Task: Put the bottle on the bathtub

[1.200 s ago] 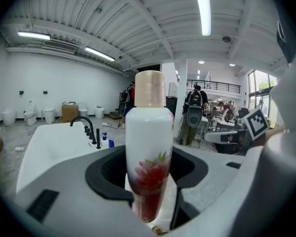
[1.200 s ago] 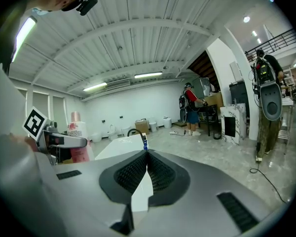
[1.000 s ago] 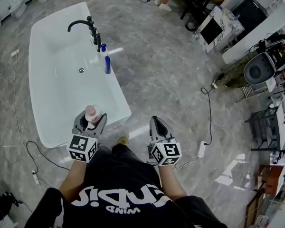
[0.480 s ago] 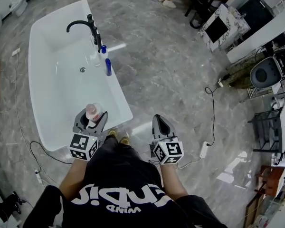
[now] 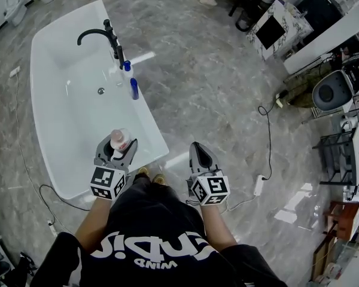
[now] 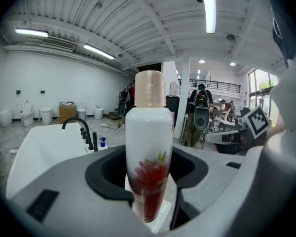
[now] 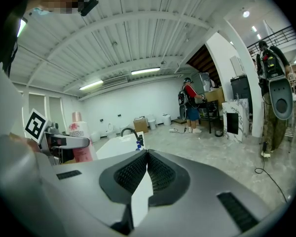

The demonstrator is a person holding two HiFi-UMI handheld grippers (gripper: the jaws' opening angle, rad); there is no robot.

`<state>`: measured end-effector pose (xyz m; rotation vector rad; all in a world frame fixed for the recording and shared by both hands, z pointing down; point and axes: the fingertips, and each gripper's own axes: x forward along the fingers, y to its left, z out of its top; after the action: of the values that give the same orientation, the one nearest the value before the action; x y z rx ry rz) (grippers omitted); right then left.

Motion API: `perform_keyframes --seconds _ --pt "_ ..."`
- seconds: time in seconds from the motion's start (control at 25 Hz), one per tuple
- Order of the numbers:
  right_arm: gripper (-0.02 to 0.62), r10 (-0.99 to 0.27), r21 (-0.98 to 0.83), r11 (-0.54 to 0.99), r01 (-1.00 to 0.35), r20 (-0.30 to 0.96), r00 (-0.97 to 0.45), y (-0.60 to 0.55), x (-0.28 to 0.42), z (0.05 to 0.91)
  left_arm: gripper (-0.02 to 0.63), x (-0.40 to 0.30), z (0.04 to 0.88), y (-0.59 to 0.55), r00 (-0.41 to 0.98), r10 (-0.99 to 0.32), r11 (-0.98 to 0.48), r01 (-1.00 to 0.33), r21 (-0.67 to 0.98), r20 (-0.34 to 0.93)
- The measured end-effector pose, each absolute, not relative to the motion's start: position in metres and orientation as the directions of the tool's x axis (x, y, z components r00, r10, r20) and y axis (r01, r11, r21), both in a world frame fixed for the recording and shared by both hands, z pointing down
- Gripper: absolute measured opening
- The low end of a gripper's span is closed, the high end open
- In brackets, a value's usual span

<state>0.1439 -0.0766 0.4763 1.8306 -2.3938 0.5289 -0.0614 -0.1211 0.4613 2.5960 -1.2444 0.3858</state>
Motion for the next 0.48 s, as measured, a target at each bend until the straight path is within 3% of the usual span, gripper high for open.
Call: perform_keyframes --seconds 0.48 --pt "0.023 -0.909 -0.217 0.237 -0.947 0.294 -0.295 -0.122 0.136 0.505 0.227 -0.056 0.501 -0.172 0.624 -0.700 -0.631 -0.768 0.108 0.348"
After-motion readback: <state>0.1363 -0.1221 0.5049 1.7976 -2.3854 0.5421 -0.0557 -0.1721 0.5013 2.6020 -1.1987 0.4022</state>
